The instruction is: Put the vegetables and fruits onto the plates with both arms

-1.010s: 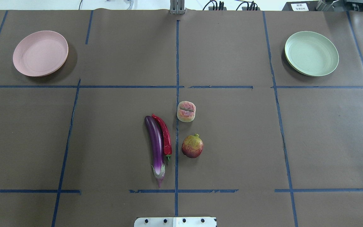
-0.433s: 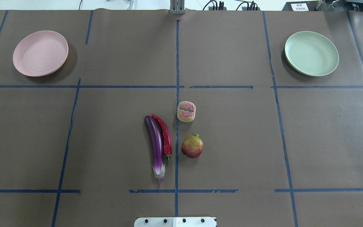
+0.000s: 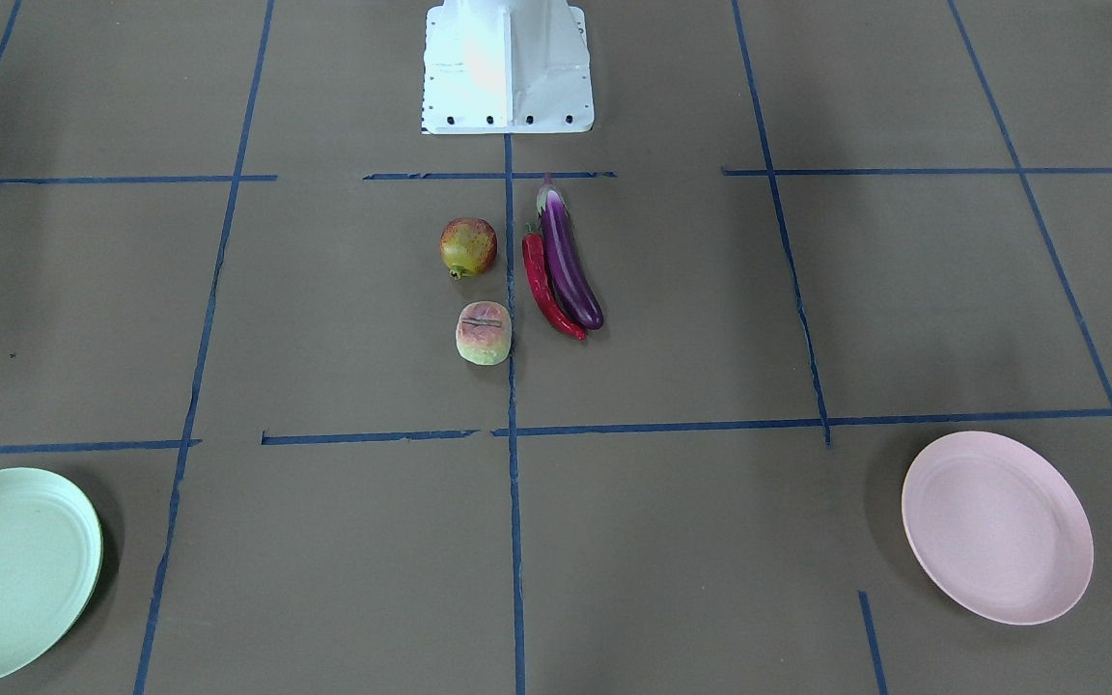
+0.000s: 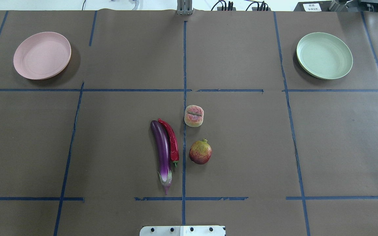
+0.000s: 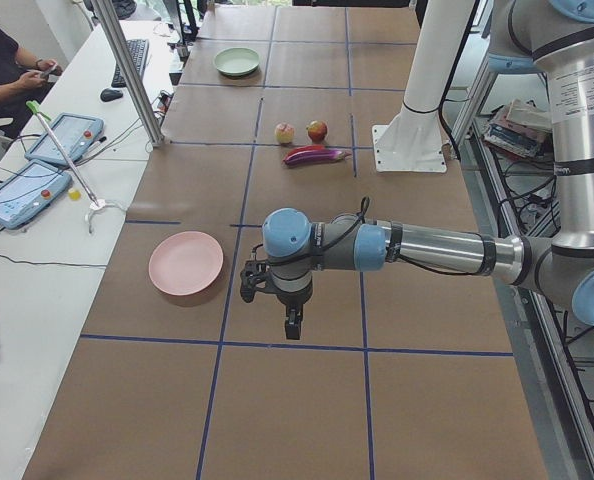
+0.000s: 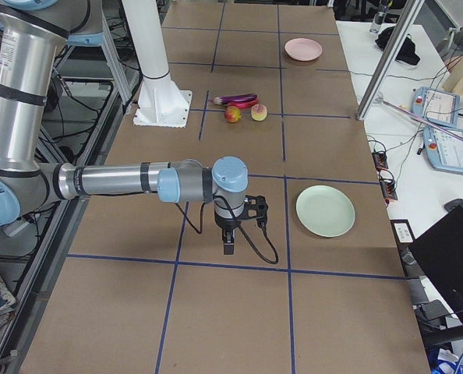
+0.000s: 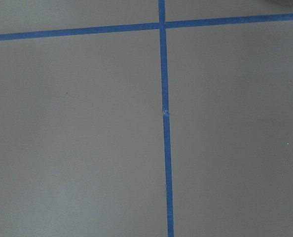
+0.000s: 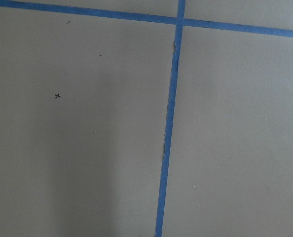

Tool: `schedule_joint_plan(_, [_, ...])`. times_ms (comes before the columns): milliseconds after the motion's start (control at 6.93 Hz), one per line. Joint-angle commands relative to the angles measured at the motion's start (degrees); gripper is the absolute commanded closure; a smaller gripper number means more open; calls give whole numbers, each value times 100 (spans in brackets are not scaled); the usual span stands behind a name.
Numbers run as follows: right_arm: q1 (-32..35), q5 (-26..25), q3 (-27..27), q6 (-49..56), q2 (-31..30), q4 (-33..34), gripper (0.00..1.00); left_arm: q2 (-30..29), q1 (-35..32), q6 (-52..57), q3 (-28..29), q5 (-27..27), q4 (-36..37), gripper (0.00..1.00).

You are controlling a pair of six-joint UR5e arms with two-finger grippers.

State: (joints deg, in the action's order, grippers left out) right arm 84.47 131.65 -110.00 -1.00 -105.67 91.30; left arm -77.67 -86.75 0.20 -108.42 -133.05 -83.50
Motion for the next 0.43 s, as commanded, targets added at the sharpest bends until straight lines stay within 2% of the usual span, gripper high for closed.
schedule_joint_plan(0, [-27, 36, 40, -14, 38, -7, 0, -37, 18, -2, -38, -19, -52, 0])
schedule_joint_plan(289, [-27, 238, 49, -32, 29, 2, 0, -151, 27, -11, -65, -19, -96, 0])
